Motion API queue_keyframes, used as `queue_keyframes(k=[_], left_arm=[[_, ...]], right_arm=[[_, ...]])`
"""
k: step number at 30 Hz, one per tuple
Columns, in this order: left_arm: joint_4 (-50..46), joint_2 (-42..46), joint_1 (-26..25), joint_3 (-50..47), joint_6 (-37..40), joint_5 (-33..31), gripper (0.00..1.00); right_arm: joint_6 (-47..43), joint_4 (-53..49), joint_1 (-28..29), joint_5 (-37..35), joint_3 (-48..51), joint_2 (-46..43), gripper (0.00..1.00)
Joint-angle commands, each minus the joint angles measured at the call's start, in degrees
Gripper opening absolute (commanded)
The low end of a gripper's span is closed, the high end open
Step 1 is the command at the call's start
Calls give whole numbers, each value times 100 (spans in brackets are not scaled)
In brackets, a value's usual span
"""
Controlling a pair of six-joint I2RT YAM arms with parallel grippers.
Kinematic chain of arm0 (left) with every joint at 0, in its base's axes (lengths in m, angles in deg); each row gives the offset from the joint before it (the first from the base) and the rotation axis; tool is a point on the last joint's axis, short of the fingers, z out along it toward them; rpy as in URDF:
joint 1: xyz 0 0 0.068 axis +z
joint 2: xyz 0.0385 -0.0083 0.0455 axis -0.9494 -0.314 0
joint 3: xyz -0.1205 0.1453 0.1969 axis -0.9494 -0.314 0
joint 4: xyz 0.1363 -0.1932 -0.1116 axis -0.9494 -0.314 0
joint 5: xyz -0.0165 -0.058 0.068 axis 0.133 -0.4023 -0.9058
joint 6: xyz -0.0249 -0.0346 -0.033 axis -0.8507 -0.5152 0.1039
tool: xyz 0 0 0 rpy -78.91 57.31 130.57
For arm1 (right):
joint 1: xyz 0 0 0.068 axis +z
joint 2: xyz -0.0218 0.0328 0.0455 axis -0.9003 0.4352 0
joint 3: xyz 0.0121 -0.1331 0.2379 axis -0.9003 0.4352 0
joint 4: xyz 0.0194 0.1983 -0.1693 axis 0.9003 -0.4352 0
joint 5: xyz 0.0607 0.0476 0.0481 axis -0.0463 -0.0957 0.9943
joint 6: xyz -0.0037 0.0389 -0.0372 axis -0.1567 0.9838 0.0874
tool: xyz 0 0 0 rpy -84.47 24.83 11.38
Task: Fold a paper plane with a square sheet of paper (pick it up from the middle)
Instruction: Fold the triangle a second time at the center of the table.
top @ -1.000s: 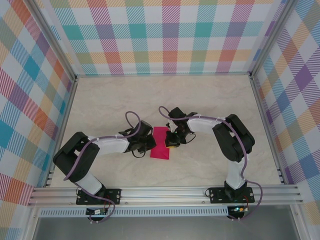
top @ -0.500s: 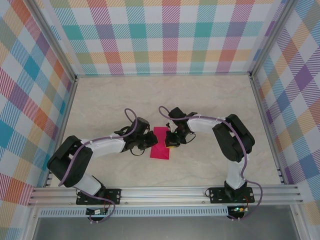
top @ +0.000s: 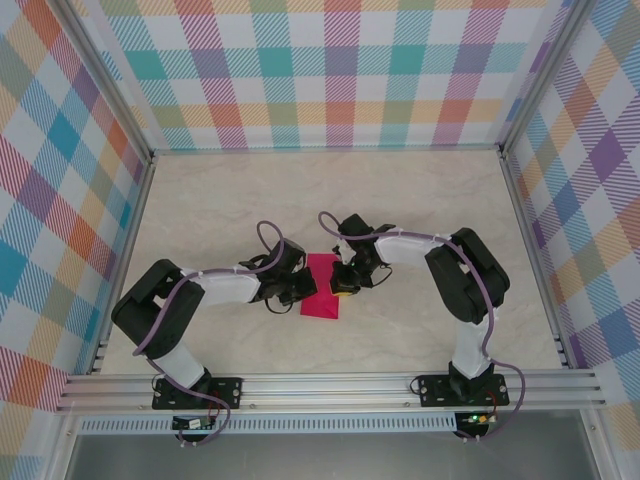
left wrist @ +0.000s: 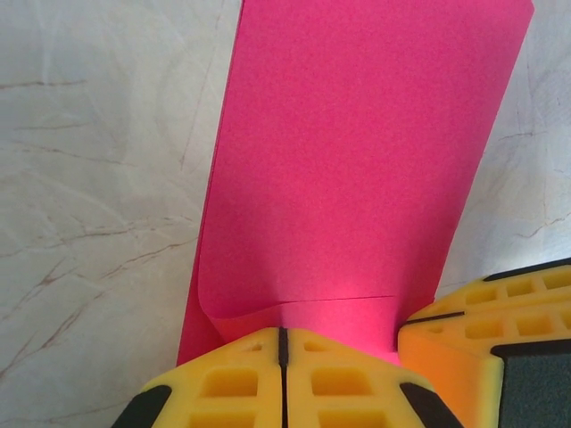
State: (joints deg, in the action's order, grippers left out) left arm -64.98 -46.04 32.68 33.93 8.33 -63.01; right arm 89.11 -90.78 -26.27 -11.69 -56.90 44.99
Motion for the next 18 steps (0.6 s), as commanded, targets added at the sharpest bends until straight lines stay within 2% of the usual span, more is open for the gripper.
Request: queue_keyframes(k=[1, 8, 18], left_arm=[[-444, -314, -26, -93, -105, -290, 6], [-491, -279, -30, -248, -173, -295, 5], [-552, -218, -44, -290, -237, -370, 3]], right_arm=[[-110, 90, 3, 83, -116, -318, 8], [222, 107, 279, 70, 223, -1123, 9], [487, -208, 1029, -414, 355, -1020, 9]])
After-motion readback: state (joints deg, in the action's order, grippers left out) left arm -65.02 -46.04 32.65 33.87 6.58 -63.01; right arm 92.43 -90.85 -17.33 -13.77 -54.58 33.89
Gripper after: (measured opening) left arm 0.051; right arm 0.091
